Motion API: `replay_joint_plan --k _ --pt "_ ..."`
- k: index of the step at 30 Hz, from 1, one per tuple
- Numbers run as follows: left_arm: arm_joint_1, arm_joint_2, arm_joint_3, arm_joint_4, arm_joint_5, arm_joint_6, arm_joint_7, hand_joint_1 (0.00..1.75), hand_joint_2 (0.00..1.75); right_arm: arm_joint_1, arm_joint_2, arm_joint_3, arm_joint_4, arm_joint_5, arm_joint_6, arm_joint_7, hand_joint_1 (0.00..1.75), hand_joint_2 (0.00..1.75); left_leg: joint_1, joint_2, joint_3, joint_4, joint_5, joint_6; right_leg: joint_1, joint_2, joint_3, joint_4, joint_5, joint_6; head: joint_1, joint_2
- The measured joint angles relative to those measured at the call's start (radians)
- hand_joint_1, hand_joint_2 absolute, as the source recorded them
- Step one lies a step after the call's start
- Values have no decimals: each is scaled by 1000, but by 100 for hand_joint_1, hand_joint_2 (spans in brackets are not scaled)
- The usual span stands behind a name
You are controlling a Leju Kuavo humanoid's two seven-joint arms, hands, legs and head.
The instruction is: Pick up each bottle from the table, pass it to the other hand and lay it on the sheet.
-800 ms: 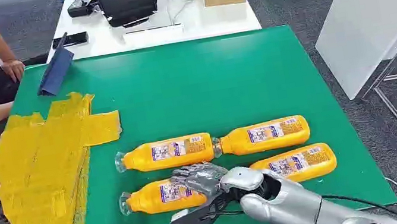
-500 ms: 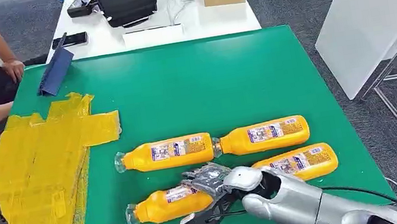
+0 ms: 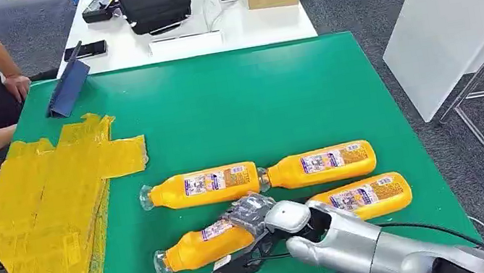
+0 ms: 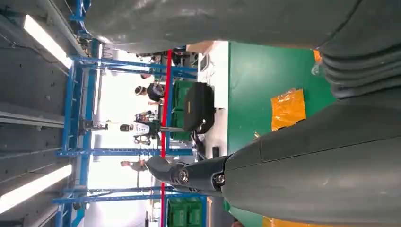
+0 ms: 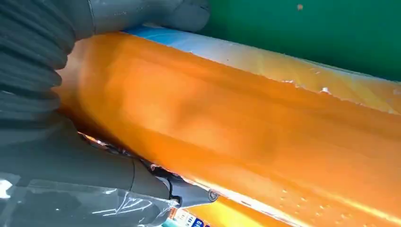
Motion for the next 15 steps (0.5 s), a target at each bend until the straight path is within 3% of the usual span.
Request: replay_joint_plan --k 5,9,10,15 --pt "-10 0 -1 11 23 23 6 0 0 3 47 -37 68 -39 -66 -15 175 175 1 1 3 0 0 0 0 1 1 0 1 0 0 0" --pt "-17 0 0 19 76 83 22 0 0 38 75 -142 90 -196 -178 -108 175 175 1 0 3 0 1 -1 1 1 2 0 1 0 1 0" --pt "-16 0 0 20 88 95 26 0 175 57 81 -174 89 -230 -203 -134 175 175 1 0 2 0 1 -1 1 1 2 0 2 0 0 0" --pt "4 -1 3 17 165 121 55 0 175 146 96 -315 -23 -410 -254 -230 175 175 1 0 -5 0 5 0 0 0 7 1 5 -1 0 0"
